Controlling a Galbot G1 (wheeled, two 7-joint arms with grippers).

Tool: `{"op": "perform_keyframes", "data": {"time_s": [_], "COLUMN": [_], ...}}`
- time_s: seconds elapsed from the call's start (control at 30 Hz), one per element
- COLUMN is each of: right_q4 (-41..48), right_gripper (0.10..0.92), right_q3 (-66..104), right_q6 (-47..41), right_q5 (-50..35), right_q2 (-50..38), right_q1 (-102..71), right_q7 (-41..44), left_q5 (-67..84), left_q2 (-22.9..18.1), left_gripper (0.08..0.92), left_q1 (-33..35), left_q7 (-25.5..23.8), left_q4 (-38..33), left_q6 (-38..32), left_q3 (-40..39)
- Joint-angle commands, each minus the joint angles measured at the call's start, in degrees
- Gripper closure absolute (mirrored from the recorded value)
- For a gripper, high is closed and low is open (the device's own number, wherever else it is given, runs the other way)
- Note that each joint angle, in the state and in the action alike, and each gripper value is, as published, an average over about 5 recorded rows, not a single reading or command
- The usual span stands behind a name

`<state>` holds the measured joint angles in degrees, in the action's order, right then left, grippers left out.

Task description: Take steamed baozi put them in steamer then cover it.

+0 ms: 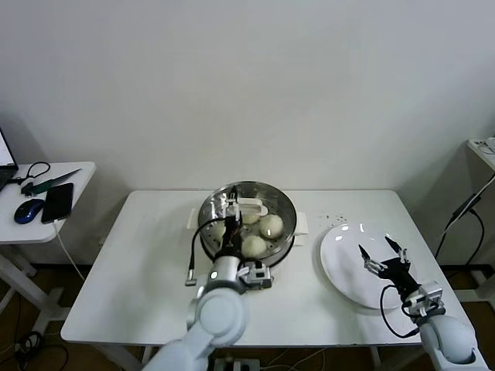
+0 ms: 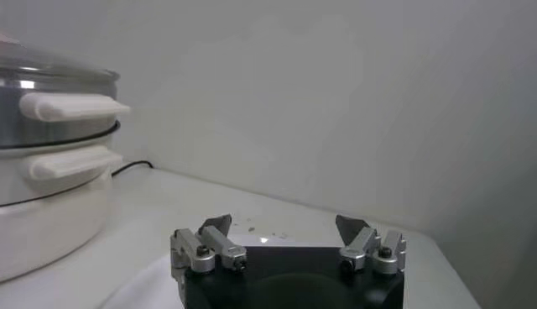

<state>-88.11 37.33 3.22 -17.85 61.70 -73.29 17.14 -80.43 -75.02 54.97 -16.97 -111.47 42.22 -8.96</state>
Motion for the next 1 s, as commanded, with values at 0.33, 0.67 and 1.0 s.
{"op": "perform_keyframes", "data": {"time_s": [0.33,0.67,1.0], "right_q4": [-2.68,-3.92,-4.70], "right_gripper": [0.203,0.203,0.203], "right_q3": [0.18,-0.57,-0.42], "right_q6": [-0.24,1.25,3.91], "right_q5": [-0.73,0.31,0.34], "right_q2": [2.03,2.06,2.17], "right_q1": [-1.53,-2.09,-3.62], "right_q7": [-0.29,0.34,0.81], "left_q5": [45.72,78.10,92.35], "left_q2": [5.51,0.30,-2.74], "left_gripper": [0.177,0.177,0.177], "left_q1": [22.61,29.42,32.43], "left_q7": [24.73,24.84,21.31], "left_q4": [-8.25,-1.47,3.47], "left_q6": [-30.65,-45.23,-46.84], "left_q3": [30.98,43.17,48.28]}}
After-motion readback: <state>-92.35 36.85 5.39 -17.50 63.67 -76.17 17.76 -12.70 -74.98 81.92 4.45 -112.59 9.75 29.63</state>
